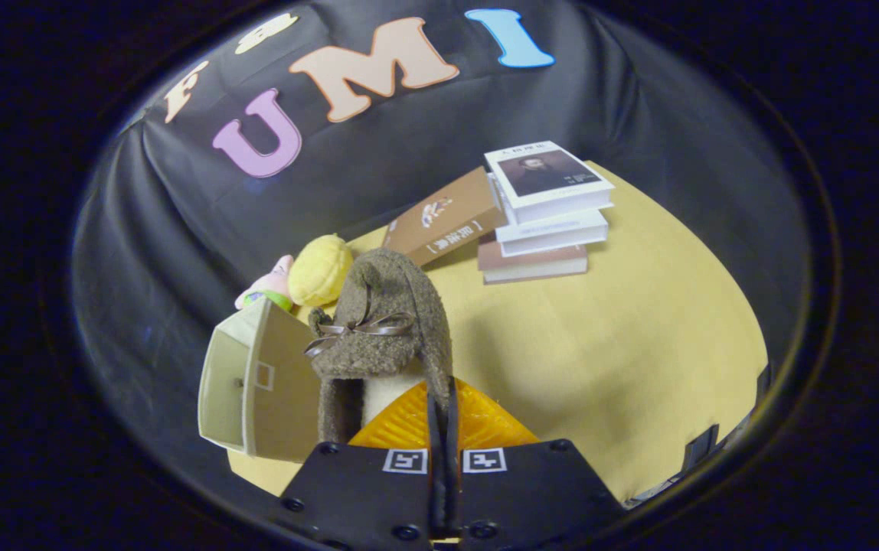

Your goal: Open the storage box then place both shoes into the box .Put the left shoe in first, then the right shoe, with the right side of both shoes facing outward in a uniform manner.

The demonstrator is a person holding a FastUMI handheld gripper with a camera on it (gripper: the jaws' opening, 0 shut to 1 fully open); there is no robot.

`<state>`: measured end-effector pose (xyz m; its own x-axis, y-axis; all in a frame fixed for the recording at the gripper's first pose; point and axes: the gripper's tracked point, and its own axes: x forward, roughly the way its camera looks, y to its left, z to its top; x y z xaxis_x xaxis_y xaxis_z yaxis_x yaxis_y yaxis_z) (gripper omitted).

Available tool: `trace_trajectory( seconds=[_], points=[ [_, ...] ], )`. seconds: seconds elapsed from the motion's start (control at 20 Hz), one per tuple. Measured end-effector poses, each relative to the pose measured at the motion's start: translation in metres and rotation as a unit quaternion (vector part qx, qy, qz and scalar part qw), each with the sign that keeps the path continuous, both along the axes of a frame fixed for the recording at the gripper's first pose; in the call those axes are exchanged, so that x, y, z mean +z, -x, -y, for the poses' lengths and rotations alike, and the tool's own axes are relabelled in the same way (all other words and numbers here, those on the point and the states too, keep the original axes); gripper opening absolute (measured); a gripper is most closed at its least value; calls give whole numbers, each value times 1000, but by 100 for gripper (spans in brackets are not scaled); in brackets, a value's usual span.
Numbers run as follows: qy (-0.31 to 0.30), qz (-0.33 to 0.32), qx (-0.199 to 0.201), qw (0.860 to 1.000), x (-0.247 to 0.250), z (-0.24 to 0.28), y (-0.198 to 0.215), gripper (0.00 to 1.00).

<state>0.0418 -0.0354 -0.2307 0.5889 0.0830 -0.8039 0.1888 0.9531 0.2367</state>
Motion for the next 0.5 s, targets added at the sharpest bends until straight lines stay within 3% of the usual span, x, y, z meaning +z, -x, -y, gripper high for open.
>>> trace_trajectory(
  seconds=[0.5],
  points=[
    [-34, 24, 47, 998, 40, -151, -14, 3]
  ],
)
